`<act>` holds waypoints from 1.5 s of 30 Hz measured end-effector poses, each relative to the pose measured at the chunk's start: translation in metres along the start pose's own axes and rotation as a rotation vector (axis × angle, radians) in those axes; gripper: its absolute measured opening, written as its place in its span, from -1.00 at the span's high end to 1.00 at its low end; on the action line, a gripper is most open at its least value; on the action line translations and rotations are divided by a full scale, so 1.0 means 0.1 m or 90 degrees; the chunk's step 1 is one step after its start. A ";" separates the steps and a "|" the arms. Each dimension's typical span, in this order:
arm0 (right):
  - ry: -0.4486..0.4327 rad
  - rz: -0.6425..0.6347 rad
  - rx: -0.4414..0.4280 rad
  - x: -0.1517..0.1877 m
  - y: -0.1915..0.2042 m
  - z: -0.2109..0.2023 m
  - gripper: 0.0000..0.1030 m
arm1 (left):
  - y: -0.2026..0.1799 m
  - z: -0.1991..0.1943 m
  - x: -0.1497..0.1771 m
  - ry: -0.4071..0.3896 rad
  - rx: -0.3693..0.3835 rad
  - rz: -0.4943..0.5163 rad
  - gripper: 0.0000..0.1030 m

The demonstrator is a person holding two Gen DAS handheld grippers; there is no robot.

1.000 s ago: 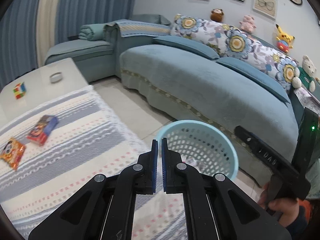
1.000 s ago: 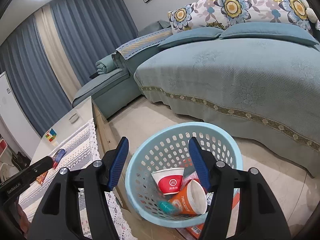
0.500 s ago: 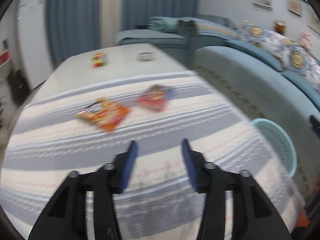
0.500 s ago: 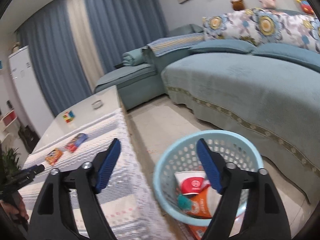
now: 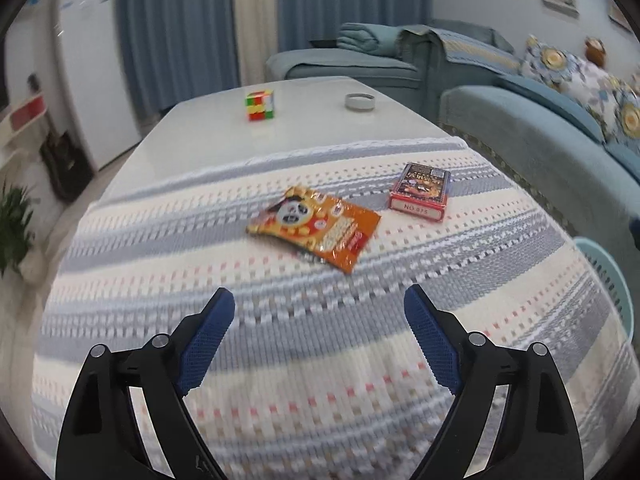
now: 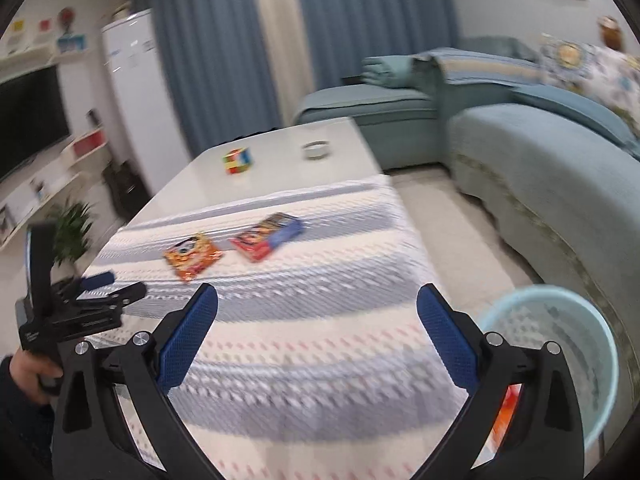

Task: Collect trash
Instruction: 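Return both open tools to the table toward the snack bag and card box, then grasp the orange snack bag with left tool while right tool grasps the card box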

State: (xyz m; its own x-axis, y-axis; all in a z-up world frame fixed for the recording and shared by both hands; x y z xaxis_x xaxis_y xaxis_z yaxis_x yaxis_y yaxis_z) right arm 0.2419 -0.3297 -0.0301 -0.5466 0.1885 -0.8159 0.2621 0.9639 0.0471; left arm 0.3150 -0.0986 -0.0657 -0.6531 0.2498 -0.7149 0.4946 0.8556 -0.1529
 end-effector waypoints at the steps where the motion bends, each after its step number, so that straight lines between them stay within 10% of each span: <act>1: 0.001 -0.015 -0.018 -0.03 0.10 0.08 -0.85 | 0.02 0.06 -0.03 0.008 0.010 0.018 -0.65; 7: 0.075 -0.127 -0.116 -0.11 0.71 0.87 -0.85 | 0.16 0.50 -0.08 0.072 0.054 0.063 -0.65; 13: 0.191 -0.073 -0.042 -0.12 0.88 1.53 -0.85 | 0.20 0.71 -0.12 0.111 0.078 0.174 -0.65; 24: 0.324 0.130 0.150 -0.23 1.04 2.13 -0.85 | 0.16 0.93 -0.12 0.148 0.220 0.192 -0.65; 35: 0.272 0.068 0.314 -0.14 1.12 2.24 -0.85 | 0.37 1.15 -0.32 0.124 0.198 0.163 -0.65; 45: 0.228 0.068 0.315 -0.15 1.12 2.23 -0.83 | 0.58 1.44 -0.60 0.117 0.127 0.094 -0.36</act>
State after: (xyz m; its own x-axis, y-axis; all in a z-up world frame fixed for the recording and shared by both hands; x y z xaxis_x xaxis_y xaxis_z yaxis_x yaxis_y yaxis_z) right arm 0.4570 -0.2662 -0.1412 -0.7079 0.4125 -0.5734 0.6202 0.7514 -0.2251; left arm 0.4649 -0.1292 -0.1299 -0.6498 0.4577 -0.6068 0.6826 0.7027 -0.2009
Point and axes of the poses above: each gripper's, at about its wrist camera, not at the fingertips, and z roughly the way its jaws point, y to its left, x to its underside, the point moved 9 cm from there along z, roughly the way its jaws point, and after that the axes turned 15 degrees about x, right-handed, at the moved point
